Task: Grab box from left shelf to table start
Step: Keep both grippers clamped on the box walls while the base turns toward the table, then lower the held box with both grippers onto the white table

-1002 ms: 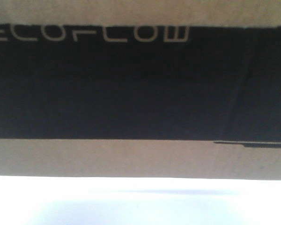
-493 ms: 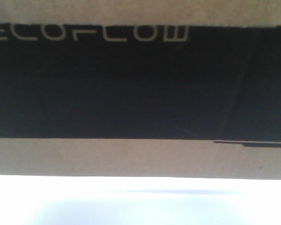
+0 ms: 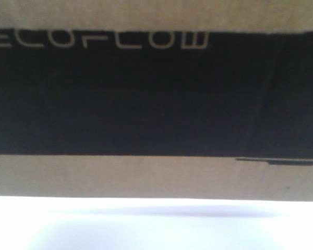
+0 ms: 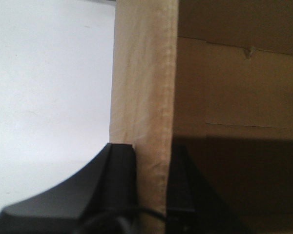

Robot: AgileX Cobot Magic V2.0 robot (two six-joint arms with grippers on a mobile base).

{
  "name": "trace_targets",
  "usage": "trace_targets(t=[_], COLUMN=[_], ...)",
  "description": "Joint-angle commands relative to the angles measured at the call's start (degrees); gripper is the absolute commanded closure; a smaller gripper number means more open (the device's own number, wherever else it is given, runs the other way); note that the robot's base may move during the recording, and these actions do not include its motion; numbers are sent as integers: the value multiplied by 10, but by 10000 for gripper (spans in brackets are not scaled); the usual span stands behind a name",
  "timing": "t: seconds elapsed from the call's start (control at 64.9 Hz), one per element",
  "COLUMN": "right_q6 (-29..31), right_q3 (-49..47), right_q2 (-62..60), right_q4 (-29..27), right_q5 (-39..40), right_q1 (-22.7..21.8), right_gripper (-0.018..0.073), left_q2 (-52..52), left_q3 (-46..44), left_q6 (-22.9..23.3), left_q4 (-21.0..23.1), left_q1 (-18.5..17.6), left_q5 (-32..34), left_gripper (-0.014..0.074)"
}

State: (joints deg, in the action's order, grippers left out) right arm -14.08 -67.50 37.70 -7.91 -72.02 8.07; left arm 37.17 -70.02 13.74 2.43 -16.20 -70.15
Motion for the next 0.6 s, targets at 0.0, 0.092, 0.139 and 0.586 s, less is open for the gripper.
trace_targets(t=[0.0,0.092,0.139,0.586], right_q6=[2,7,8,8], right_q3=[-15,-15,-15,-17], right_q2=[36,62,71,189], right_q4=[47,47,50,99], right_q5=[10,43,65,221], right_q1=[-3,-3,-3,-3], right_gripper=[503,503,503,503], left_q2=[25,60,76,206], left_q3=[-25,-25,-25,-25], left_q6=[-4,-37,-41,-49], left_q4=[17,58,73,64], left_q1=[-3,-3,-3,-3], left_q5=[94,92,92,147], left_gripper=[699,699,699,699])
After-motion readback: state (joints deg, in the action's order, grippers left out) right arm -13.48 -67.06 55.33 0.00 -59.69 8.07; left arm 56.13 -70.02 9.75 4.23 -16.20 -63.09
